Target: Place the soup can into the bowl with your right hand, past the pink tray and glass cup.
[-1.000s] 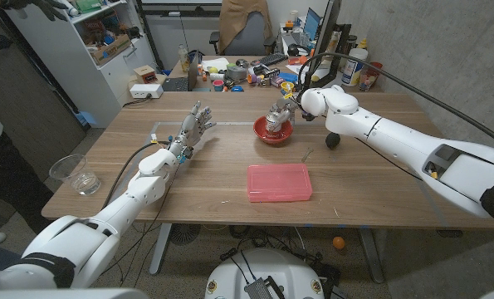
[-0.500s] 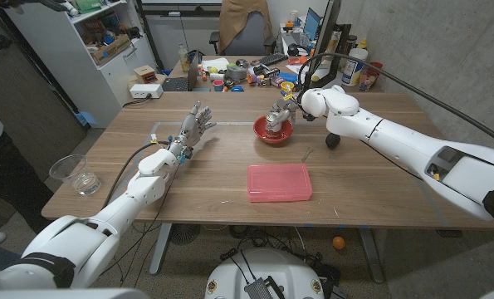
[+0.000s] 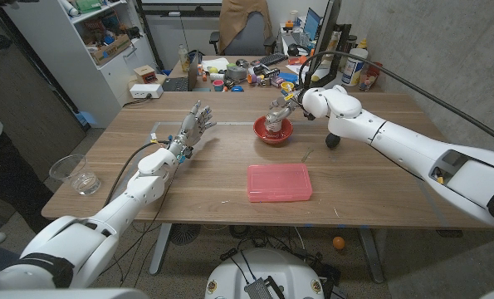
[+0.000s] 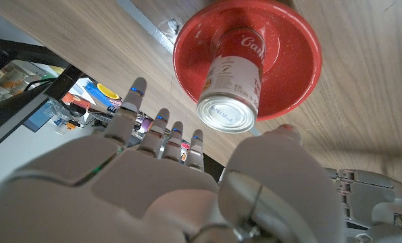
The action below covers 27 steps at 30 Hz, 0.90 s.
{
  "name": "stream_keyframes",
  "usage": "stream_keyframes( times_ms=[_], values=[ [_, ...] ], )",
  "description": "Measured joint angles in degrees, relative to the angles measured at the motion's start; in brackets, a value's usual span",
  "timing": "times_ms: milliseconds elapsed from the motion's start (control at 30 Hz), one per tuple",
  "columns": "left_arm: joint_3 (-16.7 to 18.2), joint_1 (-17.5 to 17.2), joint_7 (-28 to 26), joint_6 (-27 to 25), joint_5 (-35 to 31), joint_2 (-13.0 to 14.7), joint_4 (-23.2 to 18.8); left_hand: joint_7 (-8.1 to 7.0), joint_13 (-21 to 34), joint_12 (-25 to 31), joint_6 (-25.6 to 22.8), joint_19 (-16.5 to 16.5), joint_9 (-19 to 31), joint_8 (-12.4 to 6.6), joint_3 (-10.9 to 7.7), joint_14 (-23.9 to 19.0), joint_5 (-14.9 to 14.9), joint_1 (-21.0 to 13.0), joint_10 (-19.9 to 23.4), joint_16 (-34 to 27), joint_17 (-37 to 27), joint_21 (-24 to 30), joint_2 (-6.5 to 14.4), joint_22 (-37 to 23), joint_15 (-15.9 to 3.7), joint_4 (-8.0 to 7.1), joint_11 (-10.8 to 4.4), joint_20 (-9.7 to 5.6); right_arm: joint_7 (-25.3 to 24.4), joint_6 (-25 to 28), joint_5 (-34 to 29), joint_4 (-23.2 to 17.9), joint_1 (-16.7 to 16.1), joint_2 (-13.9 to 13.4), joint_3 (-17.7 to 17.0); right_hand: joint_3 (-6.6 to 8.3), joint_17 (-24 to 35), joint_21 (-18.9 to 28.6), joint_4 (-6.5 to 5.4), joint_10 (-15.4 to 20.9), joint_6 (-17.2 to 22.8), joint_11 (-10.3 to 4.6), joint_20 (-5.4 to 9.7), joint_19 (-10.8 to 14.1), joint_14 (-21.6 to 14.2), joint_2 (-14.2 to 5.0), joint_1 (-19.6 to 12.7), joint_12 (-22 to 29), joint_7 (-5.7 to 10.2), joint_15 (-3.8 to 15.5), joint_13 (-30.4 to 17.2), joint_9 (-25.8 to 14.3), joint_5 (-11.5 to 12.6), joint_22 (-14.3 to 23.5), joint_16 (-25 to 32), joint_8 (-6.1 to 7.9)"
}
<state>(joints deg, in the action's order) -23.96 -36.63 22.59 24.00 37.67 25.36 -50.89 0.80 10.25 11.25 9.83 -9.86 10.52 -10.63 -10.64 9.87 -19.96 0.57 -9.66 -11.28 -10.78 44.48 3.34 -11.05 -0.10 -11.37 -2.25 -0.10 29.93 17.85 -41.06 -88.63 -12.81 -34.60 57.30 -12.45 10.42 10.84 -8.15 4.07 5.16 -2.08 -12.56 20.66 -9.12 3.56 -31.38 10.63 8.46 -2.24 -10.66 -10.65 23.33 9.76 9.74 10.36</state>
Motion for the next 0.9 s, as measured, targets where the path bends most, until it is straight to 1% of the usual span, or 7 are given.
stream_keyframes(
  times_ms=[67,167,400,433,500,567,900],
  values=[
    [0.0,-0.22,-0.18,-0.13,0.01,0.17,-0.46,0.0,0.0,0.0,0.0,0.0,0.0,0.0,0.0,0.0,0.0,0.0,0.0,0.0,0.0,0.0,0.0,0.0,0.0,0.0,0.0,0.0,-0.47,0.0,-0.17,-0.73,-0.54,-0.36,-0.55,-0.59,-0.04,-0.54,-0.16,-1.62,-1.34,0.2,0.07,-1.54,2.3,-0.36,0.36,-0.12,-0.08,-0.89,0.0,0.0,0.2,0.0,0.0,0.0],
    [0.0,-0.48,-0.41,-0.31,0.01,0.27,-1.0,0.0,0.0,0.0,0.0,0.0,0.0,0.0,0.0,0.0,0.0,0.0,0.0,0.0,0.0,0.0,0.0,0.0,0.0,0.0,0.0,0.0,-1.42,-0.2,-0.19,-1.58,-1.27,-0.78,-1.27,-0.89,-0.04,-0.67,-0.47,-2.82,-2.35,0.41,0.07,-2.71,3.61,-1.03,1.03,-0.22,-0.1,-1.63,0.0,-0.13,0.2,0.0,0.0,0.0],
    [0.0,-1.15,-0.94,-0.61,0.01,0.67,-2.27,0.0,0.0,0.0,0.0,0.0,0.0,0.0,0.0,0.0,0.0,0.0,0.0,0.0,0.0,0.0,0.0,0.0,0.0,0.0,0.0,0.0,-4.86,-1.21,-0.73,-3.93,-3.23,-1.87,-3.08,-1.4,0.13,-0.66,-0.97,-2.87,-3.15,0.46,-0.12,-3.76,4.34,-1.84,1.9,-0.22,0.12,-1.74,0.0,-0.16,0.2,0.0,0.0,0.0],
    [0.0,-1.25,-1.02,-0.66,0.02,0.73,-2.45,0.0,0.0,0.0,0.0,0.0,0.0,0.0,0.0,0.0,0.0,0.0,0.0,0.0,0.0,0.0,0.0,0.0,0.0,0.0,0.0,0.0,-4.86,-1.21,-0.73,-3.97,-3.26,-1.89,-3.11,-1.57,0.13,-0.66,-1.14,-2.83,-3.17,0.43,-0.09,-4.21,4.34,-2.12,2.71,0.08,0.1,-1.74,-0.01,-0.16,0.2,0.04,0.19,0.0],
    [0.01,-1.51,-1.26,-0.76,0.02,0.94,-2.95,0.0,0.0,0.0,0.0,0.0,0.0,0.0,0.0,0.0,0.0,0.0,0.0,0.0,0.0,0.0,0.0,0.0,0.0,0.0,0.0,0.0,-5.86,-1.37,-0.95,-4.77,-3.93,-2.21,-3.77,-2.01,0.13,-0.66,-0.94,-1.64,-3.25,0.15,0.06,-4.77,4.28,-2.14,3.1,0.84,0.03,-1.72,0.0,-0.16,0.2,0.26,0.46,0.0],
    [0.02,-1.73,-1.4,-0.82,0.02,1.02,-3.33,0.0,0.0,0.0,0.0,0.0,0.0,0.0,0.0,0.0,0.0,0.0,0.0,0.0,0.0,-0.18,0.0,0.0,0.0,0.0,0.0,0.0,-6.78,-1.69,-1.08,-5.49,-4.41,-2.42,-4.4,-2.32,0.13,-0.66,-1.1,-0.66,-3.24,0.16,0.06,-4.77,3.75,-2.14,3.7,1.12,0.03,-1.53,-0.01,-0.16,0.2,0.26,0.46,0.0],
    [0.2,-3.11,-2.12,-1.15,0.07,1.8,-5.61,0.0,0.0,0.0,0.0,0.0,0.0,0.0,-0.01,0.0,0.0,0.0,0.0,0.0,0.0,-0.23,0.0,0.0,0.0,0.0,0.0,0.64,-8.81,-2.14,-0.87,-7.9,-5.75,-2.93,-6.78,-2.48,-0.03,-0.66,-0.93,-0.48,-3.02,0.35,0.07,-4.76,3.57,-2.36,3.91,1.12,0.24,-1.44,-0.01,-0.15,0.19,0.26,0.46,0.27]
  ],
)
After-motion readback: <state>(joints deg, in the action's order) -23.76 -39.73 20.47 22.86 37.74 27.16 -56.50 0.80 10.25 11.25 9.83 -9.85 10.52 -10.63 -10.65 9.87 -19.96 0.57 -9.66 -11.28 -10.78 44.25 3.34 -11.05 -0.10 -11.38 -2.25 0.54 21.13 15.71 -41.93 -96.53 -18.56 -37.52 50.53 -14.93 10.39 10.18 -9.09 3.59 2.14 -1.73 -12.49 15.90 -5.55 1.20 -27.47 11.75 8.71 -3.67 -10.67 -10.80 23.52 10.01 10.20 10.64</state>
